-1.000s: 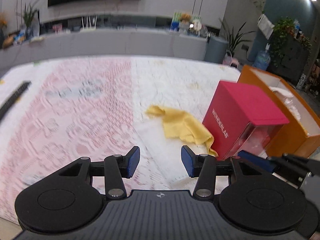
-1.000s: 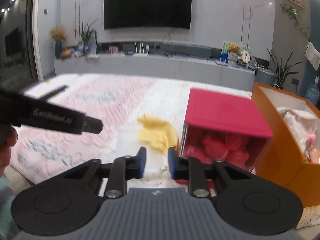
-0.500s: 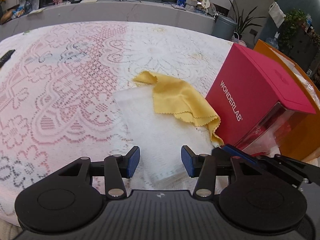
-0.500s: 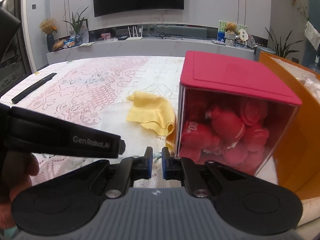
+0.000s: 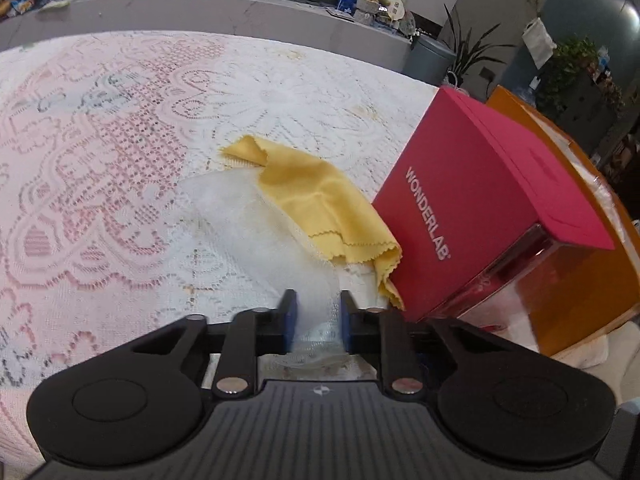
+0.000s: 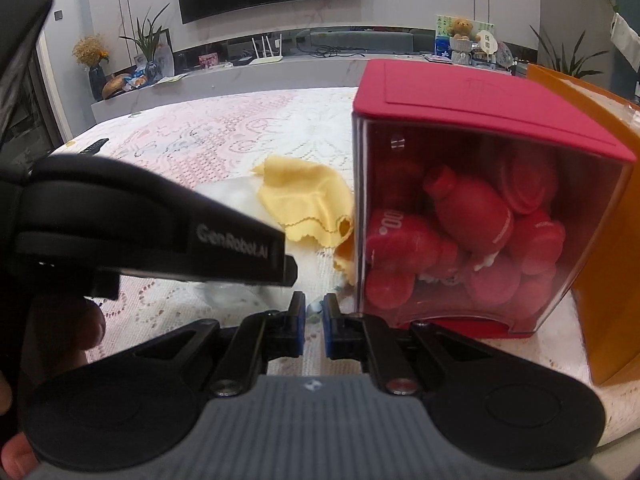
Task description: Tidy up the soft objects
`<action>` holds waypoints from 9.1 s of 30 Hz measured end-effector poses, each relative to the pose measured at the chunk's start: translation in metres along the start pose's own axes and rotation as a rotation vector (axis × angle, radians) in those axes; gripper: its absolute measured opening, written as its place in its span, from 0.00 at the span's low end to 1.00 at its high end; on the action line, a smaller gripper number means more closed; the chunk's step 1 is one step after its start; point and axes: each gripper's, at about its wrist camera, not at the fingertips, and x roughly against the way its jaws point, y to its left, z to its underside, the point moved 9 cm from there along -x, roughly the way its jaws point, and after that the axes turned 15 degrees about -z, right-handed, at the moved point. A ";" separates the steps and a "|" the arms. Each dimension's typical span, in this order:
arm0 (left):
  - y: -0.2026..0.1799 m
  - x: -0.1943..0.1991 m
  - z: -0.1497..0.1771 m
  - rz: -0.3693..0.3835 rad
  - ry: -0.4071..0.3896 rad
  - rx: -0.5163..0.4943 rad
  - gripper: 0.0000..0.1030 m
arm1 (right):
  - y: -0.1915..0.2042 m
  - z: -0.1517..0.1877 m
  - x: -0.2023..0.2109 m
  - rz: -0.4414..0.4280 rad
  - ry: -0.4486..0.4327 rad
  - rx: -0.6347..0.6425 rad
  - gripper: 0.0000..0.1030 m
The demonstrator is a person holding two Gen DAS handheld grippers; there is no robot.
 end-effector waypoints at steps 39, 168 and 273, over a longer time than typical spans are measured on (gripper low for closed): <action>0.130 0.016 -0.052 -0.245 -0.112 0.105 0.01 | 0.036 -0.058 -0.075 0.453 0.042 0.436 0.46; -0.178 0.182 -0.100 0.149 -0.423 -0.334 0.56 | -0.158 -0.107 0.293 0.154 -0.311 -0.218 0.47; -0.038 0.208 0.021 -0.139 -0.365 -0.195 0.85 | 0.001 -0.003 0.264 0.206 -0.101 -0.045 0.85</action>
